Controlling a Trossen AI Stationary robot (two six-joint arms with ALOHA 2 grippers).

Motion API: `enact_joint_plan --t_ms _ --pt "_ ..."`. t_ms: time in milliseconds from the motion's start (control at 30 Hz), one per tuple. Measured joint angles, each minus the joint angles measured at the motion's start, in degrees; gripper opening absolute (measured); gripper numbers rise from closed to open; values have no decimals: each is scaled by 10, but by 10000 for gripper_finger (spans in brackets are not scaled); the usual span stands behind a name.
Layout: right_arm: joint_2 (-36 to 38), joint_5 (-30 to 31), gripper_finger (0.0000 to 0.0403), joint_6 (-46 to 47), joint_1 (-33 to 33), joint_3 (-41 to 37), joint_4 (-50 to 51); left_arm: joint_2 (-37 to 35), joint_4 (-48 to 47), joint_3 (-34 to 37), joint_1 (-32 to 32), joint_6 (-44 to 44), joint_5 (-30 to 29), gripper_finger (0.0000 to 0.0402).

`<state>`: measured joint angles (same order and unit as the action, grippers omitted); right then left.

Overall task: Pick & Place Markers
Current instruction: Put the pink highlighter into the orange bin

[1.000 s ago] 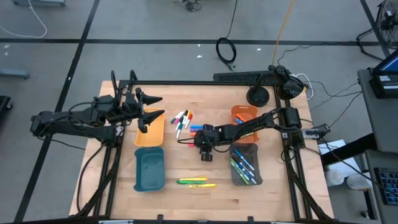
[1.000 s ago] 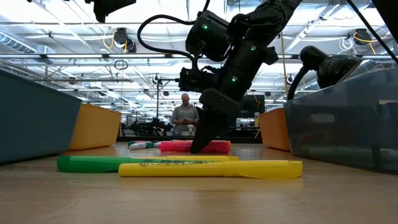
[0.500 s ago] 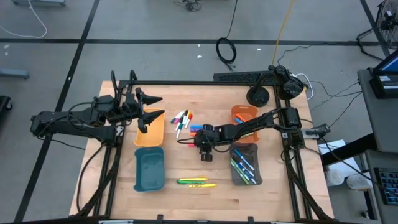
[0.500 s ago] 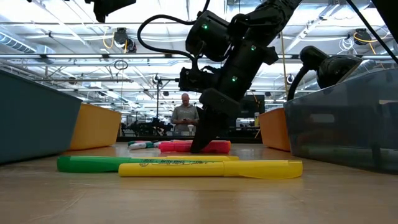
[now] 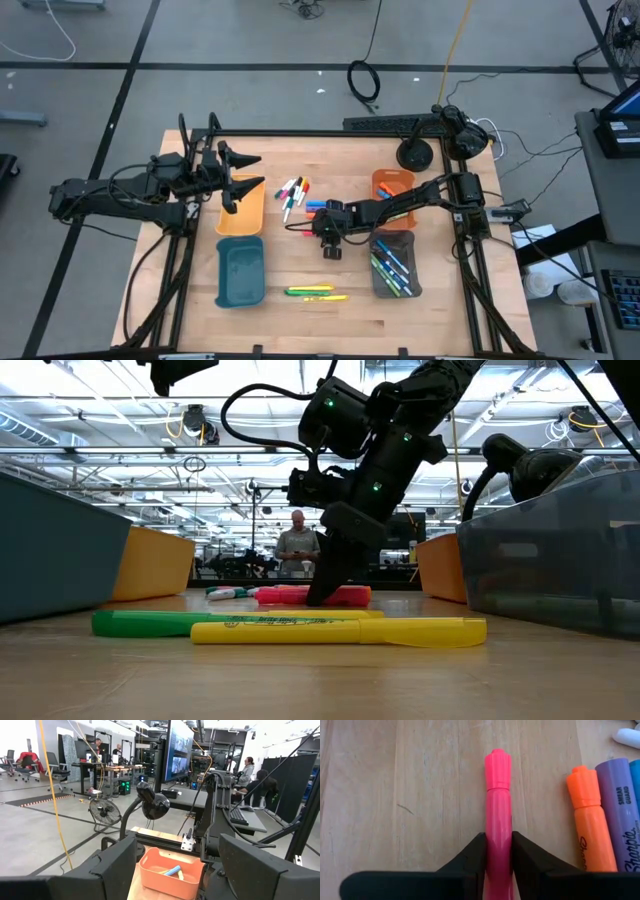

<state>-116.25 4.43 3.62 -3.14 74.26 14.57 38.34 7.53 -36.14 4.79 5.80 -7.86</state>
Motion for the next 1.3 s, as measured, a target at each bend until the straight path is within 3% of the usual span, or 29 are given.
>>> enact_joint_plan --t_ms 1300 --pt "6 -1 70 2 -2 -1 -8 0 0 0 0 0 0 282"
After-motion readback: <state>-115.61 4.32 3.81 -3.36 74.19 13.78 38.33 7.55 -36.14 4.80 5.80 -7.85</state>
